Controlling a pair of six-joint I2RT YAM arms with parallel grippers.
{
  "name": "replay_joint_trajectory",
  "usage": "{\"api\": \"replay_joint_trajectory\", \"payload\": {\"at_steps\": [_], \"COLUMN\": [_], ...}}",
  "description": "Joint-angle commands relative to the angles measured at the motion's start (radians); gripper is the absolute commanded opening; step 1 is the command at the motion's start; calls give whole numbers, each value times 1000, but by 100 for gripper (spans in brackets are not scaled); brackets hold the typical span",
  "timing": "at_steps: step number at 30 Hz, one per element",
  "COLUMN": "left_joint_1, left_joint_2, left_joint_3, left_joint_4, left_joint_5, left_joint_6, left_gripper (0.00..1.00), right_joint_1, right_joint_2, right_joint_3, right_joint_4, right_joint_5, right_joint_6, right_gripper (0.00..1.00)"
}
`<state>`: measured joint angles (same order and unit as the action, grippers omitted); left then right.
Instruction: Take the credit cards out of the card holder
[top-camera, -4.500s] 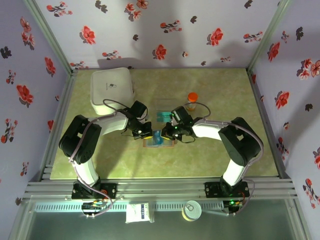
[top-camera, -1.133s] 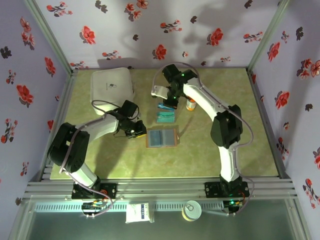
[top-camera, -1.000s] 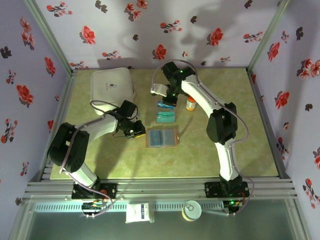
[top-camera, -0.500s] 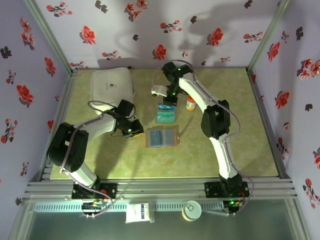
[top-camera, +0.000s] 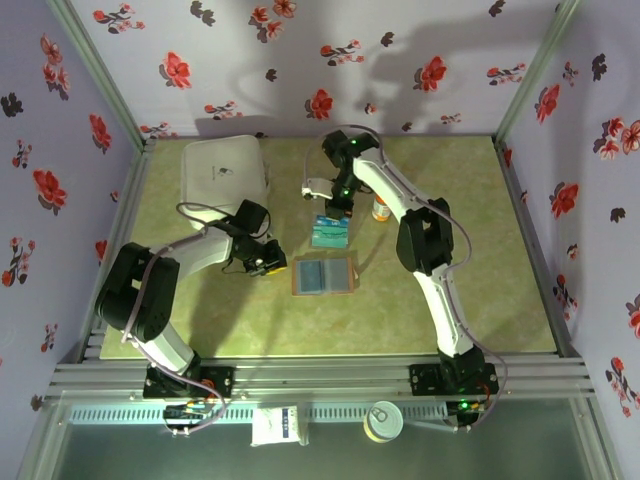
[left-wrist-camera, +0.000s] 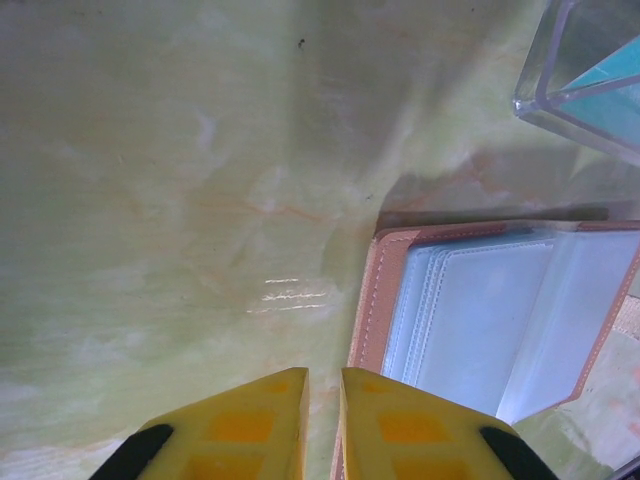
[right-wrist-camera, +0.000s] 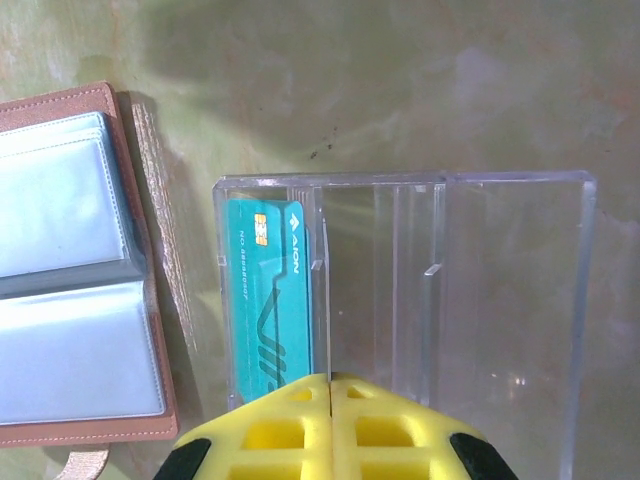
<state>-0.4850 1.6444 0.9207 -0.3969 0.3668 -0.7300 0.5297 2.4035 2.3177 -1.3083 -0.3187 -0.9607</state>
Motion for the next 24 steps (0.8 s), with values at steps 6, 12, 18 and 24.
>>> {"api": "replay_joint_trajectory", "payload": {"at_steps": [6,12,18,24], "left_joint_1": [10,10,10,10], "left_joint_2": [14,18,18,12], "left_joint_3": [13,18,21,20], "left_joint_4": [-5,-6,-5,-4], "left_joint_5": [14,20,24,27], "left_joint_6": [17,17,16,18], "left_gripper": [16,16,16,16], "right_joint_1": [-11,-14,-12,2], "right_joint_2": [-6,-36,-56,-122], "right_joint_3": [41,13,-8,-84], "right_joint_4": [33,114,113,129], "right_joint_5": [44,124,54,-17], "right_joint_6": [55,99,127,149], "right_gripper": [15,13,15,27]}}
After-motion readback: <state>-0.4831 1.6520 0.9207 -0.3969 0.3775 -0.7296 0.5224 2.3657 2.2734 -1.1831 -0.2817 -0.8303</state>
